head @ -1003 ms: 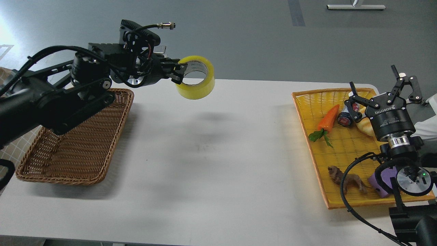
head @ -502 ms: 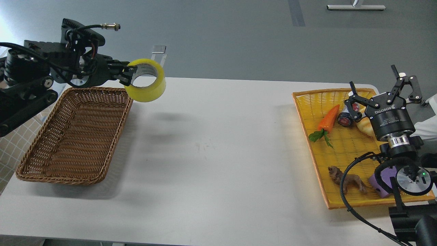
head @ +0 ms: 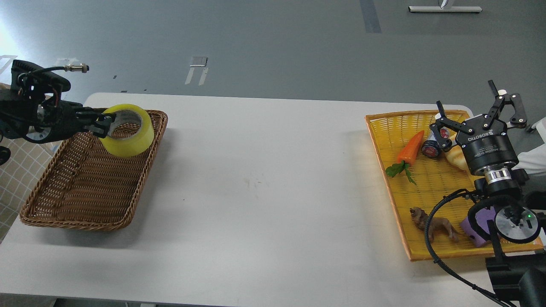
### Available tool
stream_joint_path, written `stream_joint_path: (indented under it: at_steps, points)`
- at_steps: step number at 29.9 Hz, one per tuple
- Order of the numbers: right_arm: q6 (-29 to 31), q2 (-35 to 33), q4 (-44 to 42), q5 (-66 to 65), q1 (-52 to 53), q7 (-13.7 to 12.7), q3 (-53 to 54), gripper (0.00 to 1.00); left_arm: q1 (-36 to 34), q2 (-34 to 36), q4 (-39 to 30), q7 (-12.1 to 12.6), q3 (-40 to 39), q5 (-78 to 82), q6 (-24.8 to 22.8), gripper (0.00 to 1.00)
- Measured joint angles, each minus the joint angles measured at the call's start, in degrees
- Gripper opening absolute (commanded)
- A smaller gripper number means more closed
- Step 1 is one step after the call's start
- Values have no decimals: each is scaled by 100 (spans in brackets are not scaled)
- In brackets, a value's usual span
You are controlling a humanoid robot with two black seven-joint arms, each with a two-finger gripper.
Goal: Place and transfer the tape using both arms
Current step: 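Carry the tape roll over the wicker basket and lower it in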
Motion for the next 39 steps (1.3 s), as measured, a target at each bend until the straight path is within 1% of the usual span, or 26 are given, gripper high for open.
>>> stream_joint_path:
  at_steps: [7,15,20,27,33,38,39]
  points:
    - [0,0,0,0,-16,0,0,100,472,32,235,-135,6,-26,322,0]
    - [0,-2,-3,0,-41,0,-9,100,876,-52,833,-362,3,-26,665,0]
    - [0,-2,-8,0,-44,0,-9,100,1051,-90,1076,-452,0,-76,802,0]
    - [0,-2,-8,0,-51,0,-9,100,1225,-110,1256,-476,-1,-205,858,0]
    - [0,-2,-5,0,-59,0,-9,100,1268,-284,1434,-478,-8,-307,861,0]
    - [0,-2,0,0,-61,0,-9,100,1271,-318,1510,-537,23,-398,861,0]
    - [0,-2,0,0,-61,0,-9,100,1271,-318,1512,-541,25,-400,861,6]
